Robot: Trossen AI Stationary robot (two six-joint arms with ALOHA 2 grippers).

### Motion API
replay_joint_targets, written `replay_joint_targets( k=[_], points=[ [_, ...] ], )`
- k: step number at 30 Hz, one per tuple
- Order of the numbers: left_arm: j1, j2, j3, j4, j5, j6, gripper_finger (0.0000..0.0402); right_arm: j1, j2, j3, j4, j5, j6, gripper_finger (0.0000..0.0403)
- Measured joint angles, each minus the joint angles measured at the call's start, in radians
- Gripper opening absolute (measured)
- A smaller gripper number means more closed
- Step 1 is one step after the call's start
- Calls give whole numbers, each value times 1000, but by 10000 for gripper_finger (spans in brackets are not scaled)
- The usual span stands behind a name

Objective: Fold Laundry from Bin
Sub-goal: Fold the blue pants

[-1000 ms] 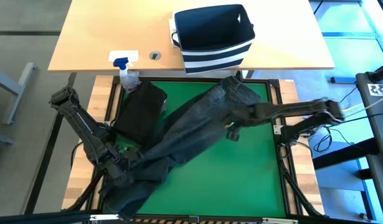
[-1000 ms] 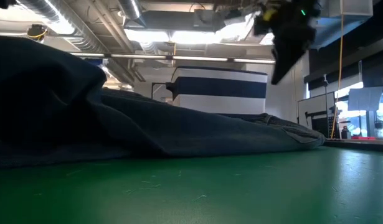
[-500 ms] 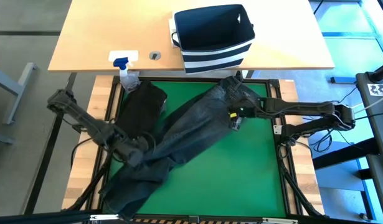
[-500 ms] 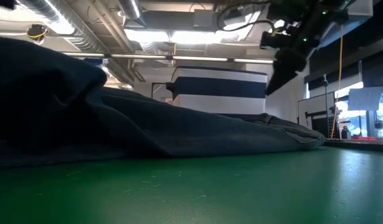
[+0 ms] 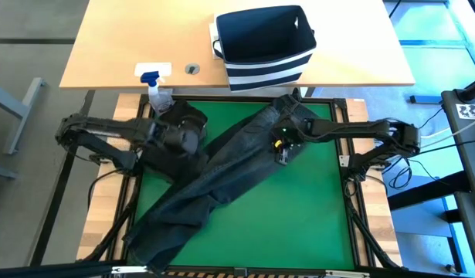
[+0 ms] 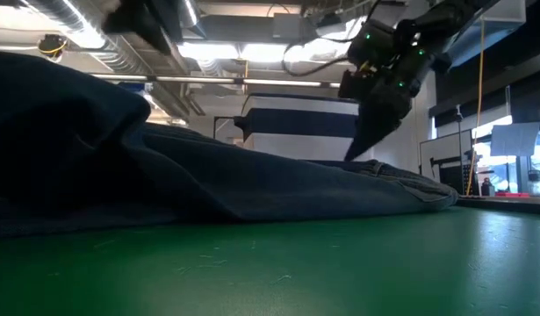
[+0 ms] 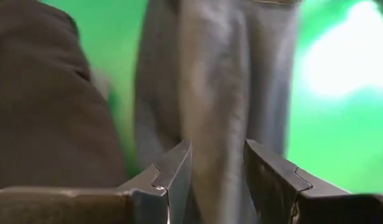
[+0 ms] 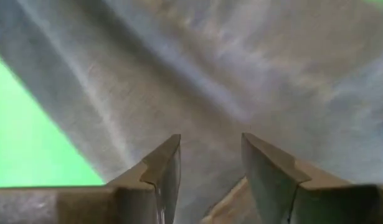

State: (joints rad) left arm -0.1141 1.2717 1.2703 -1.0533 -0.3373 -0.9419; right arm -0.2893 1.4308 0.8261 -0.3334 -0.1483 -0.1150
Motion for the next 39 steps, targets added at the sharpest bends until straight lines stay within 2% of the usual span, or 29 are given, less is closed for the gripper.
replay_joint_targets(
  k=[3,7,11,14,16,24,29,32,36,39],
  points=[
    [143,4,-63,80,80,137,140,17,10,0,-30,-61,69,166],
    [293,16,-202,275,260,273,140,48,11,0,-35,-73,105,166],
    [373,51,-343,483,485,301,140,69,11,0,-35,-64,112,166],
    [390,83,-424,602,570,292,140,68,11,0,-33,-47,134,166],
    [390,106,-459,656,582,279,140,66,11,0,-34,-45,137,166],
    [375,187,-503,704,564,275,140,67,11,0,-25,-18,137,166],
    [345,230,-504,781,633,345,131,66,11,0,-25,-17,146,166],
    [333,238,-504,778,613,364,98,66,11,0,-24,-17,148,166],
    [342,235,-492,750,620,376,21,66,11,0,-25,-17,149,166],
    [349,217,-442,668,593,399,10,66,11,0,-25,-17,148,166]
  ],
)
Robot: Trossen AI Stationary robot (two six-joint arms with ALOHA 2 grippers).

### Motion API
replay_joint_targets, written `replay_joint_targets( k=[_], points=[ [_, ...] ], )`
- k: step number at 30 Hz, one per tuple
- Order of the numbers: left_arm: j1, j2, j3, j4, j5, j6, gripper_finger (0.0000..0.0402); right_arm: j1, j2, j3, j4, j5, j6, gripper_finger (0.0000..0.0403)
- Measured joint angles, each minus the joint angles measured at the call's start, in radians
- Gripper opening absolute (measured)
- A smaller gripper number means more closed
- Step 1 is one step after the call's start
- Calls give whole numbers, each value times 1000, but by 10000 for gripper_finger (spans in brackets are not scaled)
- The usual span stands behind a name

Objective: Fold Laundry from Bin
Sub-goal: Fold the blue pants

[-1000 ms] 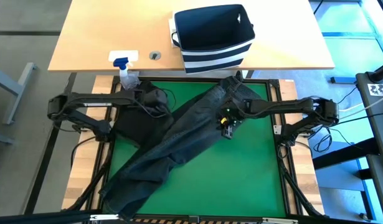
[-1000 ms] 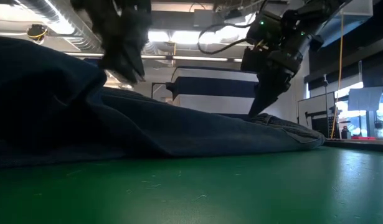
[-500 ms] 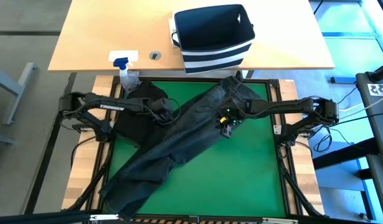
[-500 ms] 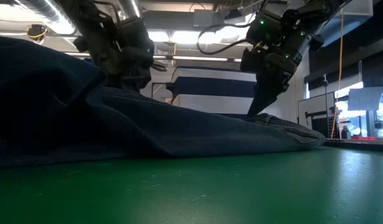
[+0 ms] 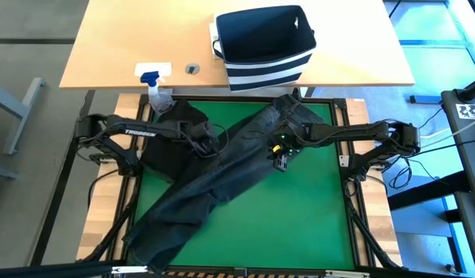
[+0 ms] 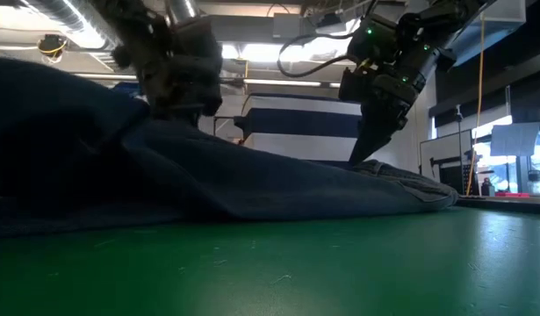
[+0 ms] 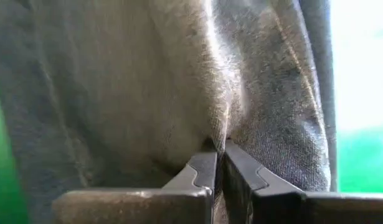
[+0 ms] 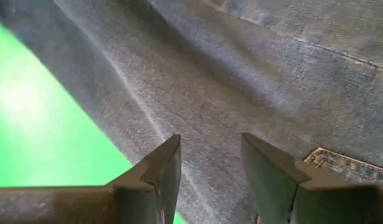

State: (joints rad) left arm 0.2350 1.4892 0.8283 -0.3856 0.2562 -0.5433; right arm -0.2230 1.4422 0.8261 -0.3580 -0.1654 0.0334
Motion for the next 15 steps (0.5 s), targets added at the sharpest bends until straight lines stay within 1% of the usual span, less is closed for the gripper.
replay_joint_targets(
  k=[4,8,10,12,15],
  points=[
    [-1,-16,130,-184,-90,70,4,0,0,0,0,0,13,166],
    [-1,-19,269,-408,-273,136,3,0,0,0,0,-2,20,166],
    [3,-22,289,-440,-354,157,2,0,0,0,-2,-2,20,166],
    [23,-20,279,-436,-359,173,3,0,0,0,-2,-1,20,166],
    [41,3,236,-401,-335,188,8,0,0,0,-6,25,16,166]
  ],
)
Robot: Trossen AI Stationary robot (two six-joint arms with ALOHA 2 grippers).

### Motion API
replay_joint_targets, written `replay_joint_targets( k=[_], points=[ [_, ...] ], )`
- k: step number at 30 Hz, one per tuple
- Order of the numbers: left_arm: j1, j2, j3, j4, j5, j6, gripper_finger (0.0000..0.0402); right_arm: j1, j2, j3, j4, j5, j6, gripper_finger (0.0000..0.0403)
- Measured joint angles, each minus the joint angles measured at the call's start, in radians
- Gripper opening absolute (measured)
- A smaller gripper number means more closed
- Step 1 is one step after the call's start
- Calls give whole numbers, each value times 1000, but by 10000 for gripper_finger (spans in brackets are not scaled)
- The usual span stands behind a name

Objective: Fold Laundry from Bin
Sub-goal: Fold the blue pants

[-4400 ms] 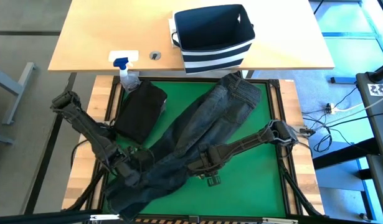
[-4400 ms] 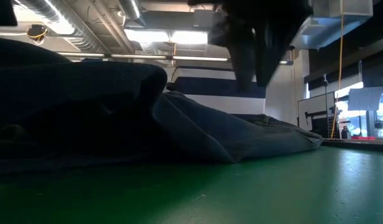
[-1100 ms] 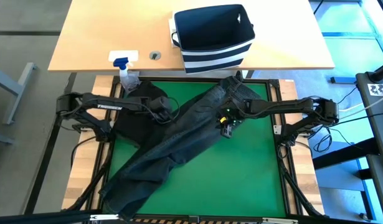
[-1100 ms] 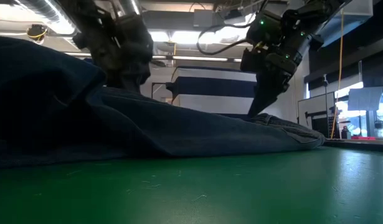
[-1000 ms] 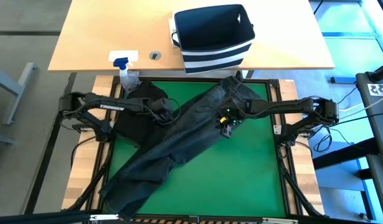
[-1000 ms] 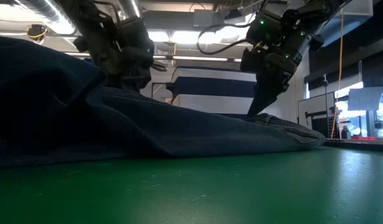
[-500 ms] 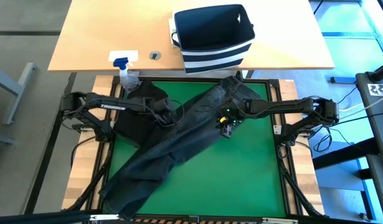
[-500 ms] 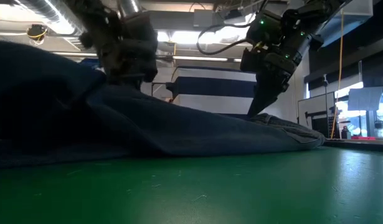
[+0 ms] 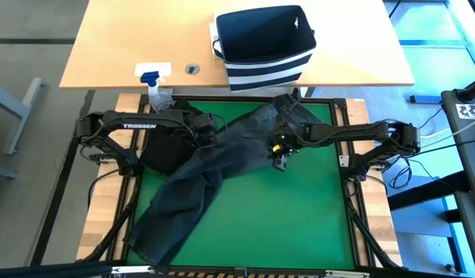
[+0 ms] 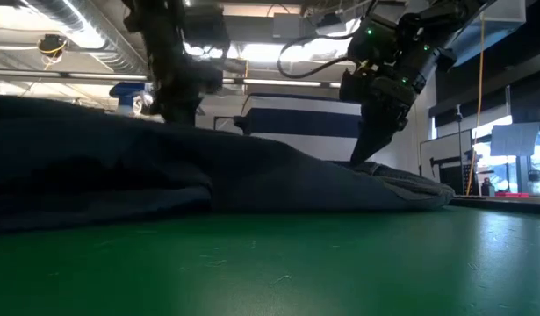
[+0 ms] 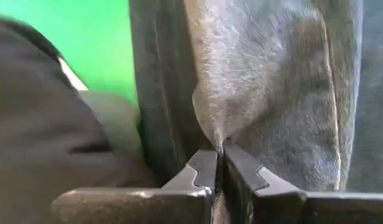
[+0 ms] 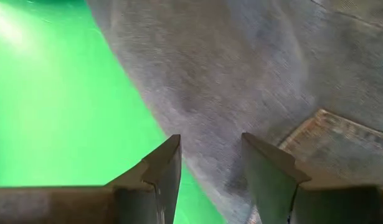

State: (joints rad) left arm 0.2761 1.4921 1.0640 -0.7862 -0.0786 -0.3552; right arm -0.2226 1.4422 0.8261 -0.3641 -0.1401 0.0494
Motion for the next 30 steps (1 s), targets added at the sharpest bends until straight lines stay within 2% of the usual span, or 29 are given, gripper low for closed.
replay_joint_targets(
  k=[7,11,15,18,21,30],
  points=[
    [8,19,-11,17,157,48,66,0,0,0,-7,74,-1,166],
    [13,14,99,-126,169,22,101,-9,-5,19,-67,107,-50,166],
    [-34,-5,241,-217,168,9,114,-64,-9,47,-127,131,-144,165],
    [-110,-20,299,-223,179,-71,113,-144,5,47,-131,109,-211,165],
    [-212,-24,298,-213,169,-178,111,-229,36,46,-124,68,-268,165],
    [-572,-23,135,-119,127,-648,110,-370,208,46,46,-38,-381,165]
  ],
)
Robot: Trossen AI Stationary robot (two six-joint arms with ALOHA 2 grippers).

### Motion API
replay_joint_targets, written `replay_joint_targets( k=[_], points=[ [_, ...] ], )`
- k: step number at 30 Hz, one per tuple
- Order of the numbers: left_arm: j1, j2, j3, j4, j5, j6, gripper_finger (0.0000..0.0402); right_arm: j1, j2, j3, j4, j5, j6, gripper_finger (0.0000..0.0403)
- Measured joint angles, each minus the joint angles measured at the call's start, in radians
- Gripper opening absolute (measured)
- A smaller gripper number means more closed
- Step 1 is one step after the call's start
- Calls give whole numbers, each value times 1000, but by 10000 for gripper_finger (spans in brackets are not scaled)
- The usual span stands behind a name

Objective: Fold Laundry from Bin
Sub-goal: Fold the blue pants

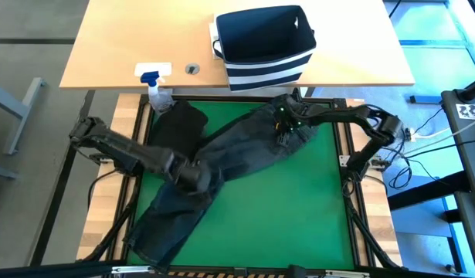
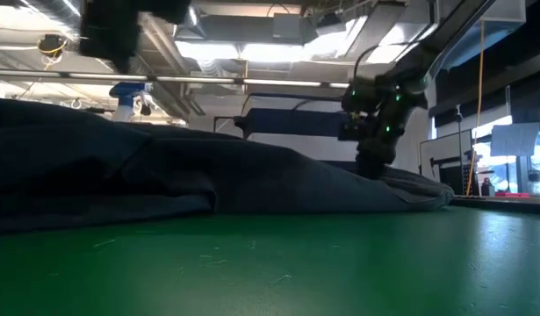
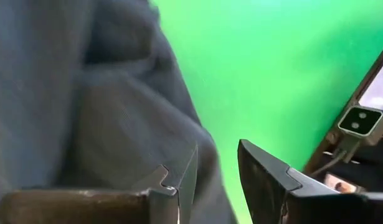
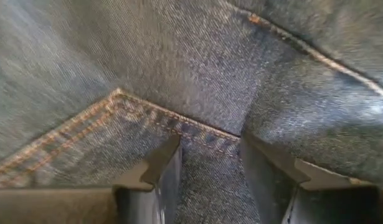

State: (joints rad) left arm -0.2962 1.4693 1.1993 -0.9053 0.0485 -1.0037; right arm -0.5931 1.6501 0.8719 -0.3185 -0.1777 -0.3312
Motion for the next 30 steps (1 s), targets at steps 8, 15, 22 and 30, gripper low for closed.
replay_joint_targets(
  k=[8,15,22,30],
  points=[
    [-236,3,-195,245,-77,-362,110,-21,78,5,10,-3,-44,165],
    [-380,86,-368,500,-50,-558,110,-85,78,5,-23,-2,-65,165],
    [-514,231,-374,658,119,-565,110,-207,78,3,-56,20,-79,165],
    [-584,242,-375,701,134,-565,110,-308,79,2,-51,48,-145,166]
  ],
)
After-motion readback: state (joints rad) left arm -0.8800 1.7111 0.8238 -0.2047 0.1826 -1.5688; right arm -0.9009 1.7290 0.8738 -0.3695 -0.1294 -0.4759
